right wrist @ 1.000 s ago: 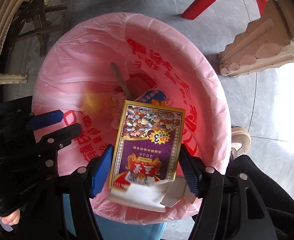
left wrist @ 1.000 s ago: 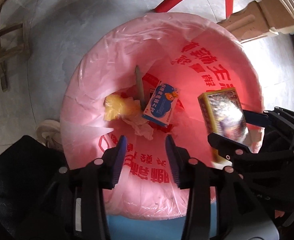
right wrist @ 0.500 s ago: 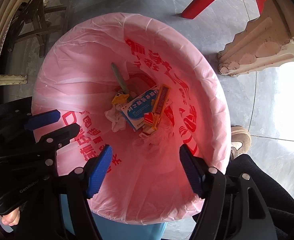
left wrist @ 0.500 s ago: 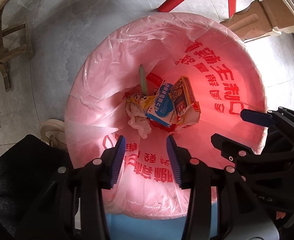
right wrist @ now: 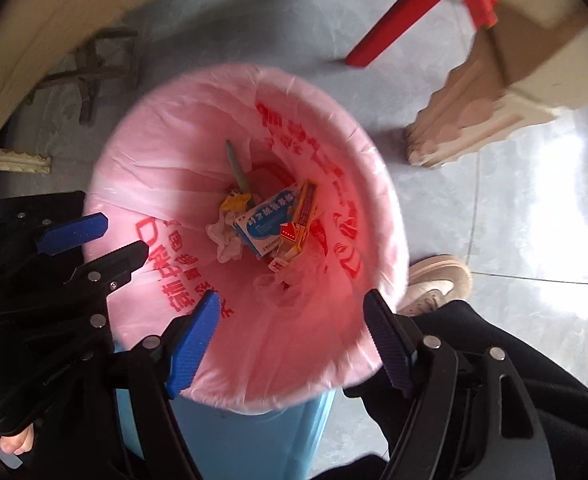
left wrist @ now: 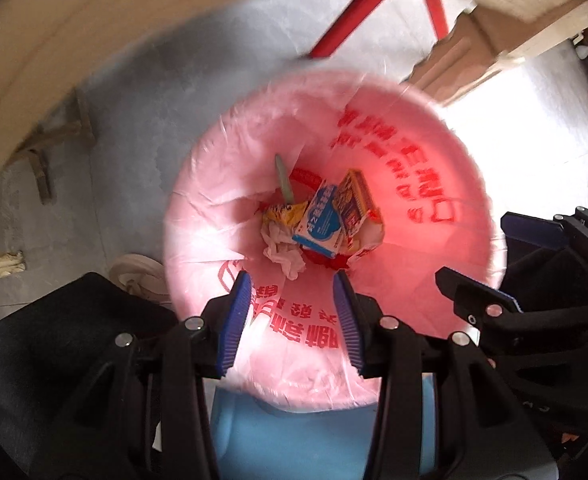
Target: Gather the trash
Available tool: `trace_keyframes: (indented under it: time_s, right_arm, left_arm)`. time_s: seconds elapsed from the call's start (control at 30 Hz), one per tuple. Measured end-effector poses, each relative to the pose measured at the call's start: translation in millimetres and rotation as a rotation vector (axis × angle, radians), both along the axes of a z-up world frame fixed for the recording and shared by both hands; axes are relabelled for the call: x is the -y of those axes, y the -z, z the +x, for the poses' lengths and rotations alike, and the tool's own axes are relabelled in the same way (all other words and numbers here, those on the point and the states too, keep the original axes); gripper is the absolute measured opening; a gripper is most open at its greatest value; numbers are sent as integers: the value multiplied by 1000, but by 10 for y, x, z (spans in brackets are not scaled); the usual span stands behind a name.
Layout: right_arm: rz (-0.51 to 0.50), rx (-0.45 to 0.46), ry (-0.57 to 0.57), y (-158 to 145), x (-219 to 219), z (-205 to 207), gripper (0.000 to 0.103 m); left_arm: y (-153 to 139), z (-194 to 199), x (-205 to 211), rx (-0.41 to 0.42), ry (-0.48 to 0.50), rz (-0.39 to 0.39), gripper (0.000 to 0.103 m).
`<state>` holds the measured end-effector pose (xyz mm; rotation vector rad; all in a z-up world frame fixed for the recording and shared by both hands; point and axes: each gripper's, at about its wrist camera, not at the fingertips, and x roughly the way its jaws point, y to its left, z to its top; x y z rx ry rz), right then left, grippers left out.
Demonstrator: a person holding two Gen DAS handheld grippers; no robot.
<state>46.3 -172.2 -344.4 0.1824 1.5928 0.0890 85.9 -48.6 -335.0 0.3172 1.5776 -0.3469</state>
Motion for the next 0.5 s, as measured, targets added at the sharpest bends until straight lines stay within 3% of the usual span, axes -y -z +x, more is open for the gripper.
trace_keyframes:
  time_s: [0.13,0.2,0.33,0.4,0.5]
  right_arm:
    - [-24,119,45,-456,101,-77,73]
    - [-61,200,61,-746,146,-147,73]
    - [-128,381,96,-1387,242,-310,74]
    - [-157,460,111,-1675,271,-390,76]
    - [-194,586,130,-2106,307,-524,81]
  left_arm:
    - [-475,-78,14,113,-55,-43,44]
    - [-710,-129,29,180,-76,-48,50]
    - [-1301,-269,62,339,-112,-83,53]
    - [-1630,-350,58,441,-136,-76,64]
    - [-2064,-499,62,564,-161,-109,67]
